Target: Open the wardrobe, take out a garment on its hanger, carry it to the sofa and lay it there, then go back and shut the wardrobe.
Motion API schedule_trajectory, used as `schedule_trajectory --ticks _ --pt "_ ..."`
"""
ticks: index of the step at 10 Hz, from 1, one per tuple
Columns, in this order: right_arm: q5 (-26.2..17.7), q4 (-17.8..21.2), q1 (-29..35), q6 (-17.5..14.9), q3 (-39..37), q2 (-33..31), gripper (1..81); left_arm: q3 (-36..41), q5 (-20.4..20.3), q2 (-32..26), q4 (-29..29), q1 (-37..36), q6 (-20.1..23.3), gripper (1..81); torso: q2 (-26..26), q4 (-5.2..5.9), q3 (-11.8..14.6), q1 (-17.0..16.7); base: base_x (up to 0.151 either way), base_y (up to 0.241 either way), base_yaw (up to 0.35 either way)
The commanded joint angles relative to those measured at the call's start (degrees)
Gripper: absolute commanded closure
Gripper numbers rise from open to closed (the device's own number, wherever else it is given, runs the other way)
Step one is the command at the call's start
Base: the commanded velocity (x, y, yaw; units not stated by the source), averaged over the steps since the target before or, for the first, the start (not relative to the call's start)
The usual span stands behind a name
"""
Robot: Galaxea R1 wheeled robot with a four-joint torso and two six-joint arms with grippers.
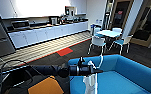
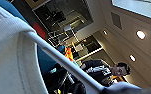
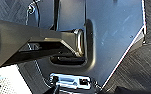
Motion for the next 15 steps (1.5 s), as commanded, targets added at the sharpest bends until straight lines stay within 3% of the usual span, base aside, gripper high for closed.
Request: schedule_trajectory --ticks 1,15 --pt "-3.39 -0.48 0.85 0.07 0.31 -0.38 1.0 3.18 -2.18 -0.93 0.93 -7.39 0.33 81.1 0.0 0.0 0.0 0.0 0.0 0.0 -0.314" --pt "-3.39 -0.74 0.94 -0.01 0.31 -0.12 1.0 3.45 -2.18 -2.07 1.82 -6.6 0.16 81.1 0.0 0.0 0.0 0.0 0.0 0.0 -0.313"
